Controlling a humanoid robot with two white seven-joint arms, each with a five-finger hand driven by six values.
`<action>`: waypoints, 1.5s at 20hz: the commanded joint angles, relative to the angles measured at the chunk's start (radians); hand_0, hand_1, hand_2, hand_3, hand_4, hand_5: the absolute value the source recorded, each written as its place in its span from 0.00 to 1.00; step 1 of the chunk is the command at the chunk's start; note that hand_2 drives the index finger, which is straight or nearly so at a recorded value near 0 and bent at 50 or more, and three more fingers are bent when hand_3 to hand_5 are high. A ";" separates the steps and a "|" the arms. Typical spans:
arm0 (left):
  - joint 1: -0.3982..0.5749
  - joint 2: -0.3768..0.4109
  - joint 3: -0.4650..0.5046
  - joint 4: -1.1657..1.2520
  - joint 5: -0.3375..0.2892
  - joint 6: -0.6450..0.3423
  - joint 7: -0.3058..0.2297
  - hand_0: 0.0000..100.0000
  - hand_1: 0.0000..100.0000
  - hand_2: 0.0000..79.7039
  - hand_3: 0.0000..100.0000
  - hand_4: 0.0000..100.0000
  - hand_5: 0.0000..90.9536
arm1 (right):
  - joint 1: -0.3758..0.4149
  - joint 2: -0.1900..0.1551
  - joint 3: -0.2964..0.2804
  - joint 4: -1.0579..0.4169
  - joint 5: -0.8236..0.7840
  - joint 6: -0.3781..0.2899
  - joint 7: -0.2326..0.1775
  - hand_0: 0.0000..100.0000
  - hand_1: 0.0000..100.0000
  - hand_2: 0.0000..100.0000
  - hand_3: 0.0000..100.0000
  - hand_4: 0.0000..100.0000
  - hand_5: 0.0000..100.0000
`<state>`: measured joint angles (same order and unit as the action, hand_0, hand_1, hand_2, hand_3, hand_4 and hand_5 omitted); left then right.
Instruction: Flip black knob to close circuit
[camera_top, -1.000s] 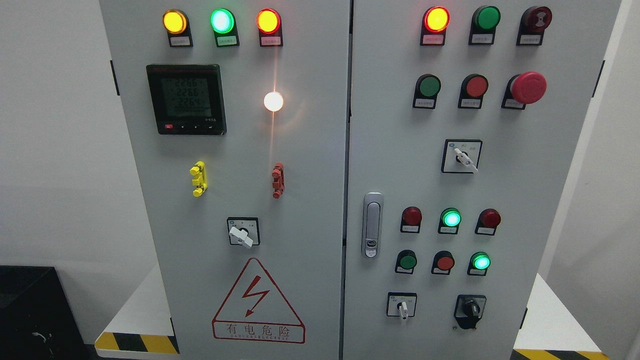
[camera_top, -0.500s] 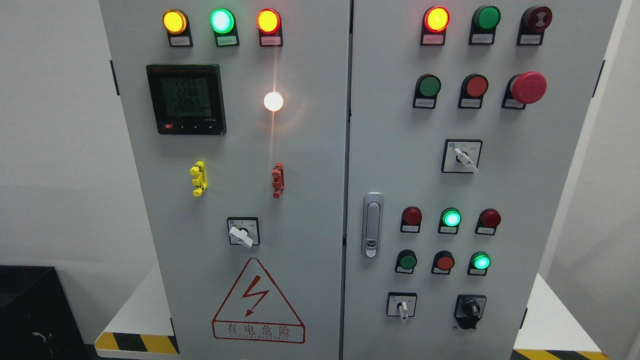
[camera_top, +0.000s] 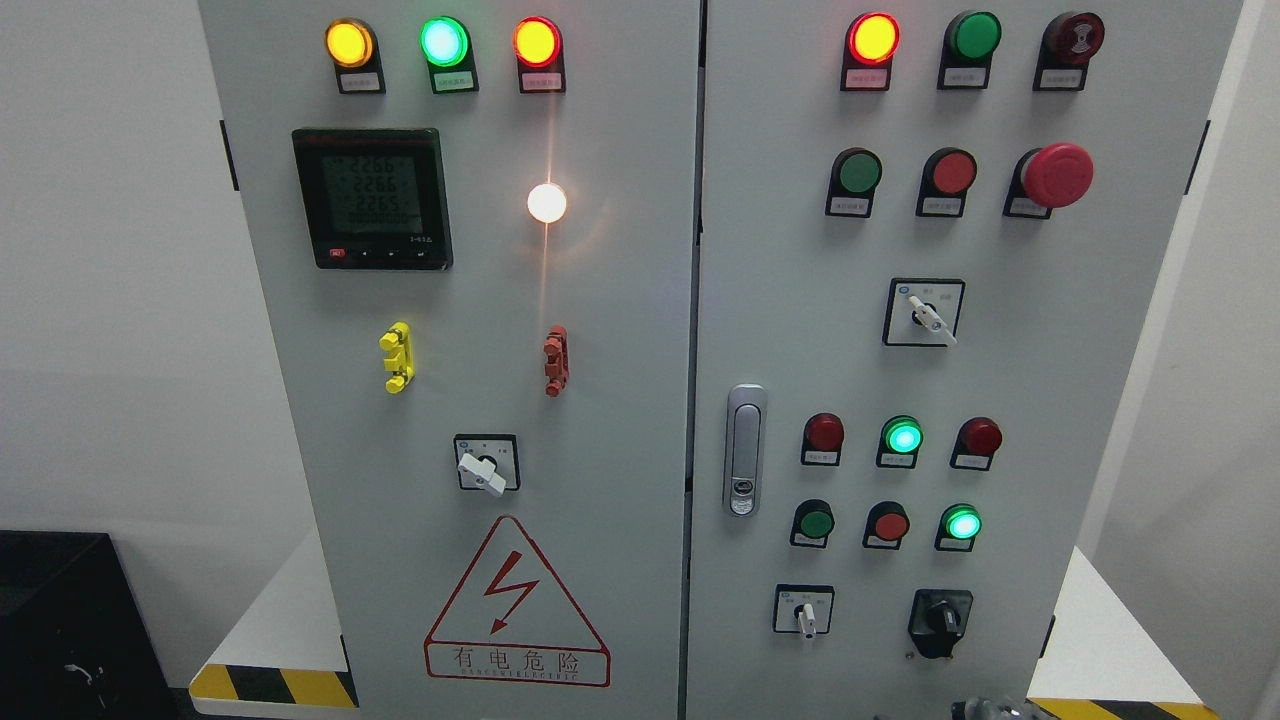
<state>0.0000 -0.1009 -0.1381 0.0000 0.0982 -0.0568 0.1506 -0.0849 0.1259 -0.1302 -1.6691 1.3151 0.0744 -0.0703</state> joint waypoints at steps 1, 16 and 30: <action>0.023 0.001 0.000 -0.029 0.000 0.000 0.000 0.12 0.56 0.00 0.00 0.00 0.00 | -0.047 -0.003 -0.006 0.006 0.004 0.011 0.003 0.00 0.00 0.97 1.00 0.98 0.96; 0.023 0.000 0.000 -0.029 0.000 0.000 0.000 0.12 0.56 0.00 0.00 0.00 0.00 | -0.110 -0.012 -0.058 0.046 0.006 0.025 0.037 0.00 0.00 0.97 1.00 0.97 0.95; 0.023 0.000 0.000 -0.029 0.000 0.000 0.000 0.12 0.56 0.00 0.00 0.00 0.00 | -0.130 -0.015 -0.075 0.066 0.007 0.027 0.035 0.00 0.00 0.96 1.00 0.97 0.95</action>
<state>0.0000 -0.1007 -0.1381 0.0000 0.0982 -0.0568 0.1507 -0.2051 0.1138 -0.1884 -1.6221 1.3205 0.1007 -0.0340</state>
